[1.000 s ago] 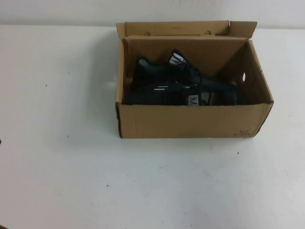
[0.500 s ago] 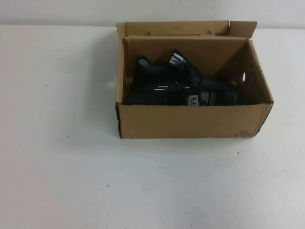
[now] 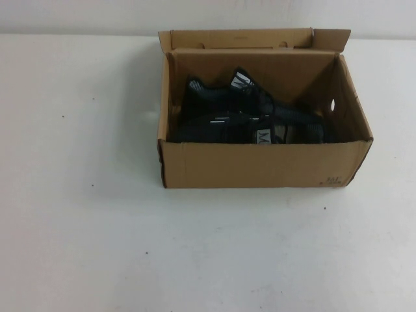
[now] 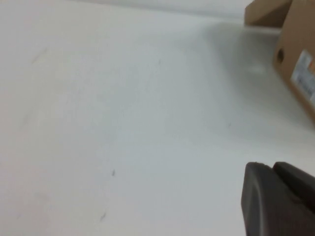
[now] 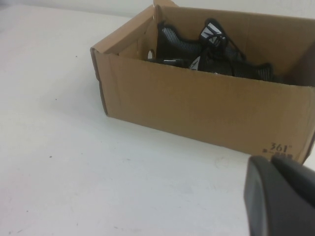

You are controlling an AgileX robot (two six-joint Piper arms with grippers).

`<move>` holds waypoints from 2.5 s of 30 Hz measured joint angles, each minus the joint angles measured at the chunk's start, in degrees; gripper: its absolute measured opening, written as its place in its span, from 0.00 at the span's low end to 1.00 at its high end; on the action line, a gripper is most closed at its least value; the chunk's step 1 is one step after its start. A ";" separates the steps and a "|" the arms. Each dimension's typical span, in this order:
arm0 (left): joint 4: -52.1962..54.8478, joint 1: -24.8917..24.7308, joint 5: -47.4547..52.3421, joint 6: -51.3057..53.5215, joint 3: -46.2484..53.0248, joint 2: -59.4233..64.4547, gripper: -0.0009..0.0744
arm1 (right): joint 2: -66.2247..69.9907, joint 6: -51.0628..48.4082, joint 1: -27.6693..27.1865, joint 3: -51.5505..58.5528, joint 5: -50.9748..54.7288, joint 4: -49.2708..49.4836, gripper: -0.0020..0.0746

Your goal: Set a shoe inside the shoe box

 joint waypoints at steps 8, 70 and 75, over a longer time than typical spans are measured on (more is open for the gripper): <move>4.03 0.00 0.44 -4.63 4.89 -0.27 0.01 | 0.00 0.00 0.00 0.00 0.00 0.00 0.01; 4.38 -5.21 0.44 -5.20 4.89 -0.27 0.01 | -2.11 17.67 -8.24 7.73 -16.65 -19.21 0.01; 4.40 -5.21 0.44 -5.20 4.89 -0.27 0.01 | -8.09 17.93 -8.58 16.31 -21.77 -18.32 0.00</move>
